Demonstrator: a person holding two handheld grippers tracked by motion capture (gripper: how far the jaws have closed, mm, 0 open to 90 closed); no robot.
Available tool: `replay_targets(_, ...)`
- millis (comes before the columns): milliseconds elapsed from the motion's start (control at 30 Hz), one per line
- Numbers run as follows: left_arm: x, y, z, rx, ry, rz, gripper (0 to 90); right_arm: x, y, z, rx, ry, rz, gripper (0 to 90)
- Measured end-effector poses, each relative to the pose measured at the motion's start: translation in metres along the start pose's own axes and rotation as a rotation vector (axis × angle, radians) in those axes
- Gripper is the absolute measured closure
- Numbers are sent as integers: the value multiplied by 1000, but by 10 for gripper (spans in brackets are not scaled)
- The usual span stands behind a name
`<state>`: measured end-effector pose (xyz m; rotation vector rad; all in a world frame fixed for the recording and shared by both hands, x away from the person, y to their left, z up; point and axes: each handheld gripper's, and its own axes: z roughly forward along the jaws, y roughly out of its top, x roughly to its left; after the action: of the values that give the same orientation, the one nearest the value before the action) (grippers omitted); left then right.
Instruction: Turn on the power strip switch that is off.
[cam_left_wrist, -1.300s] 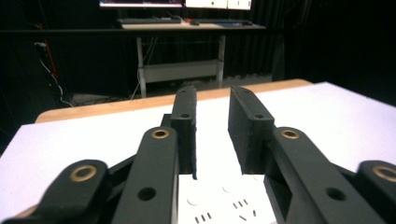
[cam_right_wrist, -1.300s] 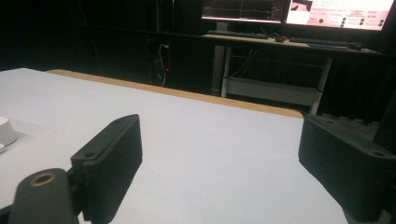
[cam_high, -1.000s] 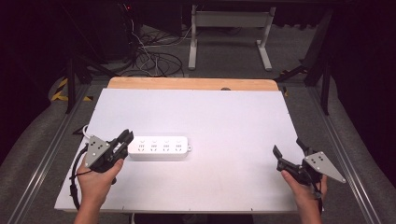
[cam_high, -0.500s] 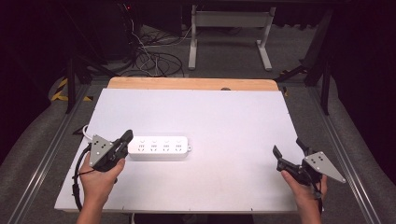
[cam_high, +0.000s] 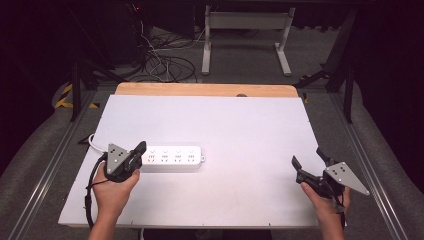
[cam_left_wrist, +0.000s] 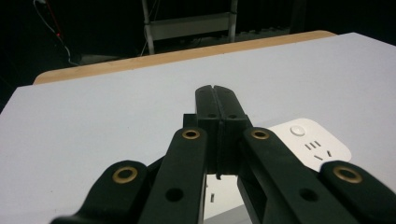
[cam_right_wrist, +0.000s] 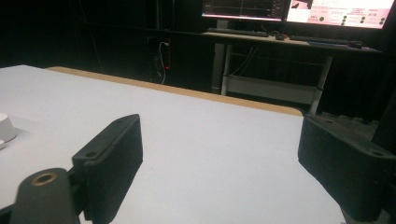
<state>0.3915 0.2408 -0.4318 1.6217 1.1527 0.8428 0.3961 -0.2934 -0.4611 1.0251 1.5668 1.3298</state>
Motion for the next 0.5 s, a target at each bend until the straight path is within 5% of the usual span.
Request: replay_targets(500,3,0,11,62,2,6,900,0,-1,3,6,3,-1,147)
